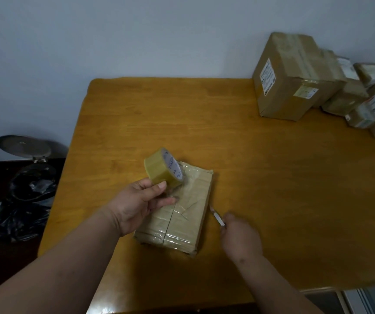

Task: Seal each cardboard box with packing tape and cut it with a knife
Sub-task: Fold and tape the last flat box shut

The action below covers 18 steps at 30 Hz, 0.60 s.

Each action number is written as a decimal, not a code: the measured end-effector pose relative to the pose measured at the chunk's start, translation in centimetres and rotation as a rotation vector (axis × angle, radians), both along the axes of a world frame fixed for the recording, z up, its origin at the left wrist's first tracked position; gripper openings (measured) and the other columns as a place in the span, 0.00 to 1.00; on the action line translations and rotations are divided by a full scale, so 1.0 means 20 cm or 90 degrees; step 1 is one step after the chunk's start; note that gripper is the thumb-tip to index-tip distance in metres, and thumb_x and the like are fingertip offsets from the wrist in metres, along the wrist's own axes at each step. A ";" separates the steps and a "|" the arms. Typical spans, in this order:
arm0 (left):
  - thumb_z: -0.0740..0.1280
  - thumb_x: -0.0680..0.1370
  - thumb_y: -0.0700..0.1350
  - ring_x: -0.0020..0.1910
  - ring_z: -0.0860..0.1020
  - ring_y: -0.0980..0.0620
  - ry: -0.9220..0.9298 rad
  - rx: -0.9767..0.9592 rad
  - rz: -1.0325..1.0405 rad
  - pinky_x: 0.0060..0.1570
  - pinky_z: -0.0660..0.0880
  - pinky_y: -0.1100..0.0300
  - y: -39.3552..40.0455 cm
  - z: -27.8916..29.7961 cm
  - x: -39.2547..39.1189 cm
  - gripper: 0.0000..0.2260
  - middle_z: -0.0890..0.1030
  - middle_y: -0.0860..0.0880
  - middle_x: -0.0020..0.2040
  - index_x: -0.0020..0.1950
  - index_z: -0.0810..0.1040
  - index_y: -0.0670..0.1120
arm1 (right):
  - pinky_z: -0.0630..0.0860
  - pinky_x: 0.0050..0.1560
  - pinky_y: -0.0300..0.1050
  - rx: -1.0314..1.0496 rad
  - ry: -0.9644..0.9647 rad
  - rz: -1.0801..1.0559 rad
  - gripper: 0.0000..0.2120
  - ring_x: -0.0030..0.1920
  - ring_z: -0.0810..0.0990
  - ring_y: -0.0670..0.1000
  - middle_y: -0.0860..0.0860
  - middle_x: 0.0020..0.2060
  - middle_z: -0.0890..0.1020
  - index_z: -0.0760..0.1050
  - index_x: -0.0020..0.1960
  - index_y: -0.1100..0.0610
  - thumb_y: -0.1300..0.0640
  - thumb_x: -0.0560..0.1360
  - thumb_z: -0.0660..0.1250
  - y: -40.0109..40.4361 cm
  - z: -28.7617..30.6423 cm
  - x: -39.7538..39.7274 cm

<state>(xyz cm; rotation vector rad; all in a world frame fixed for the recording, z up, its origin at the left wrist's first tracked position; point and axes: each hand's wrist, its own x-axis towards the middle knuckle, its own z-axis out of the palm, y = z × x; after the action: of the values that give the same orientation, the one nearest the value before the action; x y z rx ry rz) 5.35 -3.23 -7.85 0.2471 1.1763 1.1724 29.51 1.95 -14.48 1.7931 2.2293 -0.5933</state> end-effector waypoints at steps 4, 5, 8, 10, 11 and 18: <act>0.69 0.70 0.41 0.53 0.83 0.41 0.005 0.008 0.003 0.54 0.80 0.59 0.00 0.00 0.01 0.06 0.85 0.43 0.50 0.39 0.87 0.47 | 0.65 0.59 0.51 0.108 0.101 -0.031 0.13 0.60 0.70 0.51 0.47 0.59 0.73 0.75 0.62 0.46 0.48 0.79 0.61 0.00 0.02 -0.05; 0.69 0.70 0.41 0.53 0.83 0.41 0.001 0.007 0.010 0.53 0.80 0.59 0.00 0.00 0.01 0.06 0.85 0.43 0.50 0.39 0.87 0.46 | 0.65 0.58 0.51 0.148 0.176 -0.056 0.12 0.60 0.71 0.52 0.48 0.57 0.74 0.77 0.60 0.47 0.50 0.78 0.62 0.00 0.05 -0.08; 0.70 0.70 0.41 0.51 0.83 0.42 -0.007 0.002 0.023 0.57 0.79 0.57 0.00 -0.02 0.01 0.06 0.84 0.42 0.51 0.44 0.85 0.44 | 0.64 0.52 0.49 0.322 0.300 0.073 0.11 0.52 0.73 0.52 0.48 0.50 0.76 0.79 0.54 0.49 0.52 0.73 0.64 -0.04 0.15 -0.20; 0.70 0.69 0.42 0.49 0.84 0.43 -0.013 -0.011 0.034 0.56 0.79 0.58 0.01 -0.01 0.01 0.09 0.84 0.42 0.51 0.48 0.83 0.42 | 0.62 0.53 0.49 0.340 0.296 0.250 0.13 0.51 0.71 0.51 0.46 0.51 0.75 0.78 0.55 0.46 0.50 0.72 0.63 -0.11 0.17 -0.27; 0.71 0.69 0.42 0.47 0.85 0.44 -0.017 -0.017 0.042 0.54 0.80 0.59 0.01 -0.01 0.02 0.09 0.84 0.42 0.50 0.48 0.82 0.42 | 0.63 0.53 0.50 0.325 0.282 0.305 0.13 0.52 0.72 0.51 0.45 0.51 0.75 0.77 0.56 0.46 0.49 0.73 0.63 -0.14 0.17 -0.29; 0.72 0.69 0.44 0.46 0.85 0.43 -0.046 -0.026 0.101 0.53 0.80 0.57 0.01 -0.04 0.04 0.07 0.82 0.44 0.40 0.35 0.75 0.46 | 0.71 0.54 0.53 0.252 0.213 0.316 0.17 0.53 0.74 0.52 0.46 0.54 0.75 0.75 0.63 0.48 0.47 0.76 0.62 -0.21 0.08 -0.28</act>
<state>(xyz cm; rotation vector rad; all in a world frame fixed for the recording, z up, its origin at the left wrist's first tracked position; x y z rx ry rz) 6.15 -3.10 -8.61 0.0796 1.1713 1.2839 23.87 -2.34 -12.97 1.2523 3.0543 -0.3839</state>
